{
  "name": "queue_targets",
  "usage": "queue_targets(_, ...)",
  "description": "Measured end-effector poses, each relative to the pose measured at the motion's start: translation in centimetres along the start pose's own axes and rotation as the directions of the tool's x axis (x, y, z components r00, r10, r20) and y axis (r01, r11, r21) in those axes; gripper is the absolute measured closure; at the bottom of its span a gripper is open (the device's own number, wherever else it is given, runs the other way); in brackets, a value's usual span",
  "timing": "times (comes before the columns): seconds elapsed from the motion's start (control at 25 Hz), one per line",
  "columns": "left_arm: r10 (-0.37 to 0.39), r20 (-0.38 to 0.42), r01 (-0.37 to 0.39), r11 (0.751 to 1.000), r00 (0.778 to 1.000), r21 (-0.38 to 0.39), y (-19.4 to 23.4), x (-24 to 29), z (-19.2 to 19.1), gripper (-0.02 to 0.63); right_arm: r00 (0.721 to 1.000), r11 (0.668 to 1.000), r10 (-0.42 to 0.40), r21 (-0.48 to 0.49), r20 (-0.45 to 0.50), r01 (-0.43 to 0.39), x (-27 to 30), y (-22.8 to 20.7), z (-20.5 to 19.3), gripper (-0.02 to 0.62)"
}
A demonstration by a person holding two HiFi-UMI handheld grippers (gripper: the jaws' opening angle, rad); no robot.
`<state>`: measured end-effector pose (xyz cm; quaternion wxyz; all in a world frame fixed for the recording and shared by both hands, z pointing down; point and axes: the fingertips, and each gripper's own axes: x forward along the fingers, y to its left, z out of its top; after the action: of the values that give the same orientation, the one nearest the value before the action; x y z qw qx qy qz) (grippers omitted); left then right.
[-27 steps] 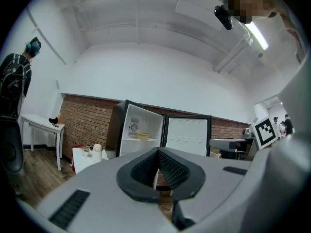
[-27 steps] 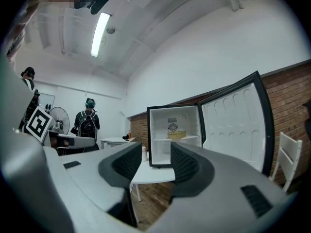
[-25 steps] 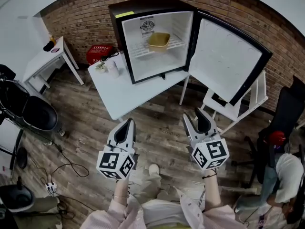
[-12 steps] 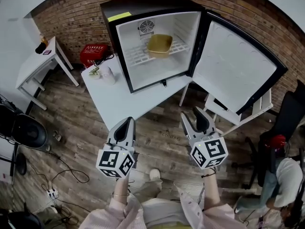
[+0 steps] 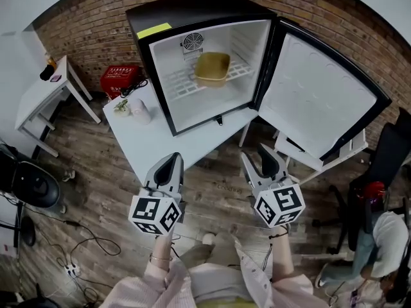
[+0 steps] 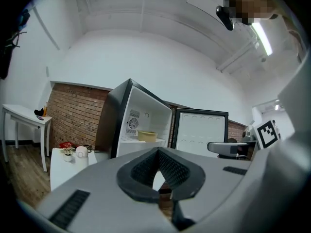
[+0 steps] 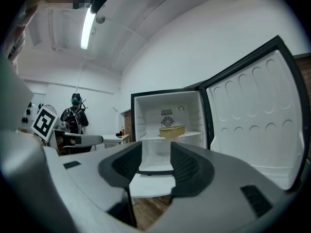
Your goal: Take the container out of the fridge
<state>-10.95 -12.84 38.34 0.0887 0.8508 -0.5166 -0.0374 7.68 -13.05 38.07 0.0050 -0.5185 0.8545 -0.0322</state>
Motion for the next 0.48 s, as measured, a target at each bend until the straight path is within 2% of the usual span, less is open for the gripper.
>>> queue_targets(0.28, -0.018, -0.009, 0.018, 1.000, 1.000, -0.021, 1.2, 2.6, 0.2, 0.614, 1.000, 1.000, -0.015, -0.013, -0.017, 0.015, 2.2, -1.3, 0.2, 0.426)
queue_targets(0.48, -0.016, -0.009, 0.016, 0.999, 1.000, -0.032, 2.2, 5.2, 0.1, 0.614, 0.999, 0.998, 0.005, -0.070, -0.035, -0.007, 5.2, -2.9, 0.7, 0.426)
